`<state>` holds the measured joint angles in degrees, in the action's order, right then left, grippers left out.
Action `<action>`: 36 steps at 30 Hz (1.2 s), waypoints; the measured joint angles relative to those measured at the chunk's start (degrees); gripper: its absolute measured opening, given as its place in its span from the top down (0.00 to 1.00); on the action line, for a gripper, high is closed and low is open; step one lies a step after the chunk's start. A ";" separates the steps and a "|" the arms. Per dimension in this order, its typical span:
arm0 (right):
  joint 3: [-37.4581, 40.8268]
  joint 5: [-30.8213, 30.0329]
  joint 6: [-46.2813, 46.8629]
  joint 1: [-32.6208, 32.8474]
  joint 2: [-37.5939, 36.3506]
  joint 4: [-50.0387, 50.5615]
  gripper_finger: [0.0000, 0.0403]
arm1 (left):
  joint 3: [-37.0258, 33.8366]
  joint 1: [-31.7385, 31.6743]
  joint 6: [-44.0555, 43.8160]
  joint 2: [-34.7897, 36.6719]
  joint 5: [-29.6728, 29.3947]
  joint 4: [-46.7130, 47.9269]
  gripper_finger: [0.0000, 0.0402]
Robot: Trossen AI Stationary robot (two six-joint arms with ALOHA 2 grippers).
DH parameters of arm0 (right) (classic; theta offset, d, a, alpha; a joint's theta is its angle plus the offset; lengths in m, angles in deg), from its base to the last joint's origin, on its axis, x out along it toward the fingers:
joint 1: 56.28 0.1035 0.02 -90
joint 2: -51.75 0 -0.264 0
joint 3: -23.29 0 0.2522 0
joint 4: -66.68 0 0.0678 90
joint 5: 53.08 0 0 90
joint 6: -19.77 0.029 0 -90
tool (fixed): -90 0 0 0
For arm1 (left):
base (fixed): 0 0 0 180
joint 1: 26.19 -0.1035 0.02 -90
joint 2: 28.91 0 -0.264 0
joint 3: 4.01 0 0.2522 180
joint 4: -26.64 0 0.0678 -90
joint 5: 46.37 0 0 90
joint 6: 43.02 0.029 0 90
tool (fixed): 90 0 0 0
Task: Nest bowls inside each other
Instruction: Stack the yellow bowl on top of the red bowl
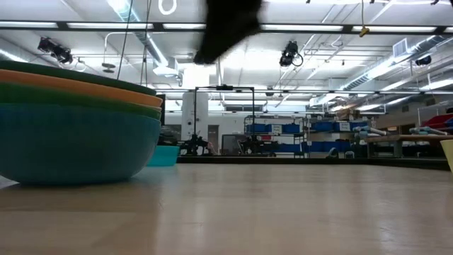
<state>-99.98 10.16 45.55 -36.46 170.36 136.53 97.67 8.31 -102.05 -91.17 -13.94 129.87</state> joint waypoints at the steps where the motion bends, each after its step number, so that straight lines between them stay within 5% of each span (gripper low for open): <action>1: -0.09 -1.40 4.03 0.37 -1.51 7.70 0.69 | 0.00 -0.02 0.00 0.00 0.41 0.01 0.74; 5: 0.39 -0.99 23.62 3.29 -5.33 35.29 0.69 | 0.00 0.00 -0.02 0.00 1.30 0.01 0.74; 10: 13.71 9.61 33.94 9.08 -16.19 22.54 0.69 | 0.00 0.04 0.00 0.00 1.30 0.01 0.74; 16: 33.02 16.70 50.00 13.53 -24.65 21.78 0.70 | -0.02 0.04 0.00 -0.32 1.70 0.01 0.74; 20: 42.45 21.20 54.45 15.50 -28.54 8.45 0.70 | -0.02 0.04 0.00 -0.39 1.71 0.02 0.74; 36: 56.95 22.52 61.66 17.74 -29.66 -10.38 0.71 | -0.07 0.07 0.00 -0.92 1.26 -0.05 0.74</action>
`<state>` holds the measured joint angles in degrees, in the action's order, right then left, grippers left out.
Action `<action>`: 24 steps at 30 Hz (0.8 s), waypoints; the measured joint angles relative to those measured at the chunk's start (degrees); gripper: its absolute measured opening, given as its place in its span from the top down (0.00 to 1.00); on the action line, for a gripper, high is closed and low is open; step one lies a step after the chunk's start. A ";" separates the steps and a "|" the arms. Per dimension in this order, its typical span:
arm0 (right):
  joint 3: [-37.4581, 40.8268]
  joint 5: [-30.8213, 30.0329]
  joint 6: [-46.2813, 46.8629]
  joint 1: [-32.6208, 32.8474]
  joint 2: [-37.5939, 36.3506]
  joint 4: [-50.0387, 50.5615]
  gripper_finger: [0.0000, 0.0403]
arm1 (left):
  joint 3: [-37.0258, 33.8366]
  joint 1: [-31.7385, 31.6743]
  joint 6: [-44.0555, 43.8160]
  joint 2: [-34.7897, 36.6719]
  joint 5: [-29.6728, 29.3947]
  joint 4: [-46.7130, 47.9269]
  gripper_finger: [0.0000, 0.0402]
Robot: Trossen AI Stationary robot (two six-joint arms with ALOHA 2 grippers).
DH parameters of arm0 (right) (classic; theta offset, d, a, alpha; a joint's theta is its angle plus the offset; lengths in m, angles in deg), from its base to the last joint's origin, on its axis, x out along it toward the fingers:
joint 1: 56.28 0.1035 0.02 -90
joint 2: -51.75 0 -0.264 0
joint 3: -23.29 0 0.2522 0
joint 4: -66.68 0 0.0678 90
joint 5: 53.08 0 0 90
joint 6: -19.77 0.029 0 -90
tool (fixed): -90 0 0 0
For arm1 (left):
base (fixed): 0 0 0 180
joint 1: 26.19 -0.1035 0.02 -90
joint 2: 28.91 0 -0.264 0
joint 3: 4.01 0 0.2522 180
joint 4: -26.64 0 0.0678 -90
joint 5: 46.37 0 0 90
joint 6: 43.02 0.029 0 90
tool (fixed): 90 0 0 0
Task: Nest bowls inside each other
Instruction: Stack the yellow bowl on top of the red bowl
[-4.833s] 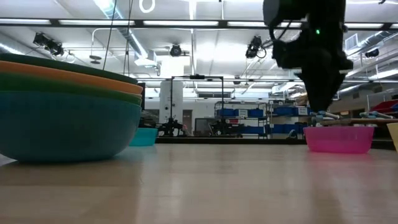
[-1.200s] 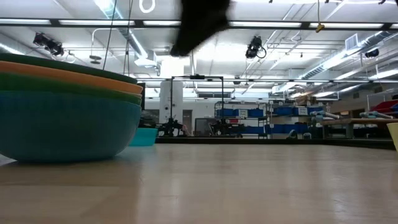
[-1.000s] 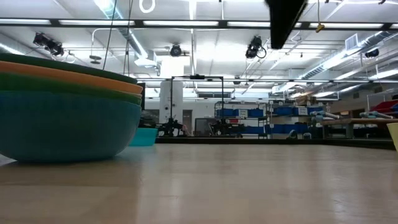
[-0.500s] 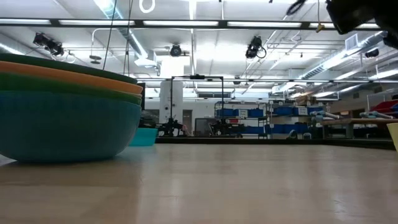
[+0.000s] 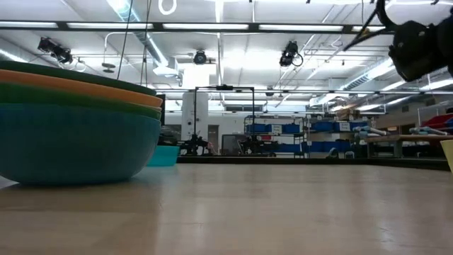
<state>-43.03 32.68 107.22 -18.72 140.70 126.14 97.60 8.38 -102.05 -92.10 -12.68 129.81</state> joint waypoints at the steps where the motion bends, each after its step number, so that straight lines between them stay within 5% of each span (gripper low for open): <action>1: 0.84 -0.35 0.19 0.21 0.00 -1.83 0.71 | 0.00 0.00 0.00 -0.07 -0.02 0.02 0.74; 5: 4.67 -1.59 0.93 0.31 0.01 -6.45 0.72 | -0.02 0.00 0.00 -0.25 -0.02 0.02 0.74; 11: 5.00 -1.87 -6.71 -0.31 0.00 -12.47 0.96 | -0.02 0.00 0.00 -0.38 -0.18 0.02 0.74; 14: 1.74 -3.00 -10.75 -2.07 -0.02 -12.82 0.98 | -0.02 0.00 0.00 -0.39 -0.61 0.02 0.74; 24: -15.06 -12.00 -48.64 -13.66 0.01 -34.33 1.00 | -0.02 -0.02 0.00 -0.37 -2.74 0.02 0.74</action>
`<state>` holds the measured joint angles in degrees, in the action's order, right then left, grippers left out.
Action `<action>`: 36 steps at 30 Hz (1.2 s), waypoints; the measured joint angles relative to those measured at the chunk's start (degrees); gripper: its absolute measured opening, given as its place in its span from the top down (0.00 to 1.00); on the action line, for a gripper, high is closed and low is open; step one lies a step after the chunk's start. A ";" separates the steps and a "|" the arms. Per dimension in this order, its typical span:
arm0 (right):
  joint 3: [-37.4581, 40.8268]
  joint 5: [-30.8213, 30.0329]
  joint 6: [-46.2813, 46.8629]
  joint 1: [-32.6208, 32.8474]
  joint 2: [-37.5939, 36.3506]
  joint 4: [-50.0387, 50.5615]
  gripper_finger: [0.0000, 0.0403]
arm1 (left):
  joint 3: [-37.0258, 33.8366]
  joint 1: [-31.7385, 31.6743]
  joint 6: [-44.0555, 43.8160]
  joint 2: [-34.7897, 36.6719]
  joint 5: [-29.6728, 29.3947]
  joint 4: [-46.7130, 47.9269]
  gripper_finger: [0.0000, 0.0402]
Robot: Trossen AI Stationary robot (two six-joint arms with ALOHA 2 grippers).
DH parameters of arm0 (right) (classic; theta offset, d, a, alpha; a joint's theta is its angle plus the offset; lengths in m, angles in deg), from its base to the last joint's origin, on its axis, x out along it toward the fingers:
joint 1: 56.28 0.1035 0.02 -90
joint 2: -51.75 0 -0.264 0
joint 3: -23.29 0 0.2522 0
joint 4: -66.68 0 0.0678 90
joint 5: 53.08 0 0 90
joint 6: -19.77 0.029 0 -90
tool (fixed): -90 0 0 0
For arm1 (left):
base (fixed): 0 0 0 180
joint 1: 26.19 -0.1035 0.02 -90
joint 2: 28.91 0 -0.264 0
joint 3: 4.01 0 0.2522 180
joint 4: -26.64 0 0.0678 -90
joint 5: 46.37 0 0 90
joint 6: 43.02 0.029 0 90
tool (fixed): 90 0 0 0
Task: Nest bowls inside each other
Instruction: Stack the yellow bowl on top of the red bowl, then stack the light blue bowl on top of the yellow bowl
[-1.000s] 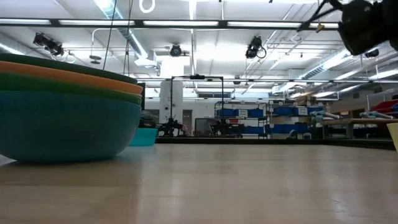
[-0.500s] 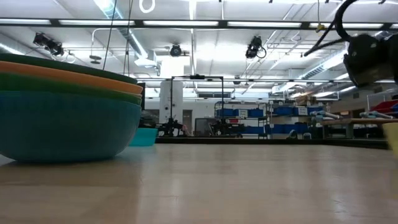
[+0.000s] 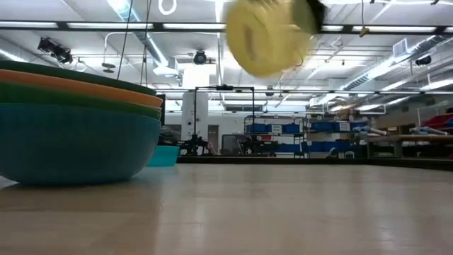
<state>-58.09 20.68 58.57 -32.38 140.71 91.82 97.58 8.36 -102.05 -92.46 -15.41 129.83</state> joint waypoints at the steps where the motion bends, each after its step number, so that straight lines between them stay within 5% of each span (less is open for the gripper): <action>1: -1.48 -0.02 -3.30 -1.00 0.56 -1.72 1.00 | 0.00 0.00 0.00 0.00 0.00 -0.02 0.74; 11: -21.79 11.51 -21.30 -5.83 20.48 -7.03 1.00 | 0.00 0.00 0.00 0.00 -0.02 -0.46 0.74; 21: -41.84 12.82 -26.43 -7.80 37.34 9.26 1.00 | 0.00 0.00 0.00 0.00 0.14 -1.31 0.74; 27: -46.17 13.02 -28.04 -7.95 40.47 14.42 0.95 | 0.00 0.00 0.00 0.00 0.17 -1.32 0.74; 36: -46.32 11.15 -26.48 -7.95 38.47 15.49 0.69 | 0.00 0.00 0.00 0.00 0.16 -1.27 0.74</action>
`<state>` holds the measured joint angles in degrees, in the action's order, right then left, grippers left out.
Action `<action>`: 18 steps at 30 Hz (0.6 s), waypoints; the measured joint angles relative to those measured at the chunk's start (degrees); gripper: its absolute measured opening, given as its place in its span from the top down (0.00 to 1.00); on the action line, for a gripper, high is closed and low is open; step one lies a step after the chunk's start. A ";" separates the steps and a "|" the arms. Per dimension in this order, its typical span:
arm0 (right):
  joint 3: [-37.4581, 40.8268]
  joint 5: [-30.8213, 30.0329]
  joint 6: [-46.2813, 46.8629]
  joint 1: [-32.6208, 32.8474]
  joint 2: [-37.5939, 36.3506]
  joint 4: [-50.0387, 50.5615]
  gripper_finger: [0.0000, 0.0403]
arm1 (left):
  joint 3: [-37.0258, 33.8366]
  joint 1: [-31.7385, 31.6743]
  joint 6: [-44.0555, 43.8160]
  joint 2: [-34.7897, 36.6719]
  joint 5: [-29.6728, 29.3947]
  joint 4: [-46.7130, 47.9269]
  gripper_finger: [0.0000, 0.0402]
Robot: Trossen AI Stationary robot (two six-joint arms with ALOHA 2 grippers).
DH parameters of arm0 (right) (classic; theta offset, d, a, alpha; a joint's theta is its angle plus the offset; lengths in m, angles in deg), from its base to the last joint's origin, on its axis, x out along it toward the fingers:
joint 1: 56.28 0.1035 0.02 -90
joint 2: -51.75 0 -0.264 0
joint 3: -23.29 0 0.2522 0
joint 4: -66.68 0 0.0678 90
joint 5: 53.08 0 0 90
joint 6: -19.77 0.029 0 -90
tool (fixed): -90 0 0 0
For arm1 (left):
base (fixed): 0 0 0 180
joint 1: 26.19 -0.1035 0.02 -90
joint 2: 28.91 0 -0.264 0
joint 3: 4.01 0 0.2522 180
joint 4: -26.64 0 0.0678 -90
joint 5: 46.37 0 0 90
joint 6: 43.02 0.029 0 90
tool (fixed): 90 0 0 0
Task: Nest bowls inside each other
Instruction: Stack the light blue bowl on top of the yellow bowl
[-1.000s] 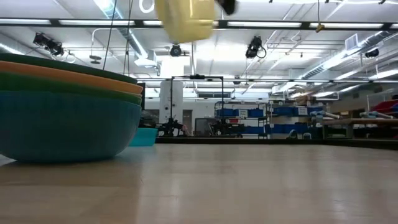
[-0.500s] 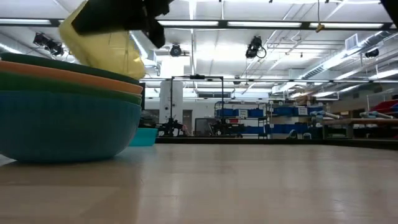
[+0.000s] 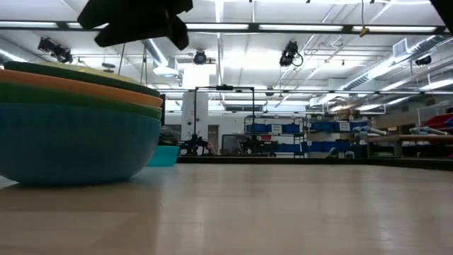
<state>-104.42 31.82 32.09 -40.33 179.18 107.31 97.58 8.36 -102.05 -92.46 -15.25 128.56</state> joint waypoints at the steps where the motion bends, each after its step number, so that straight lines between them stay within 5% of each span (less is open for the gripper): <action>1: 0.00 -0.92 -0.02 0.00 -0.28 0.55 0.67 | 0.00 0.00 0.00 0.00 0.00 -0.02 0.74; 11: 0.00 -26.35 1.02 4.33 -10.95 27.82 0.67 | 0.00 -1.59 3.15 -2.26 0.89 1.33 0.74; 15: 0.00 -36.20 10.07 7.50 -16.89 44.37 0.69 | 0.00 -6.93 11.09 -6.98 5.64 1.40 0.74; 18: 0.00 -37.72 20.72 9.45 -20.48 54.84 0.69 | 0.00 -13.48 18.34 -10.36 12.48 1.55 0.74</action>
<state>-104.42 -5.90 52.80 -30.88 158.70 162.15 97.58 -5.12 -83.71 -102.83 -2.78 130.11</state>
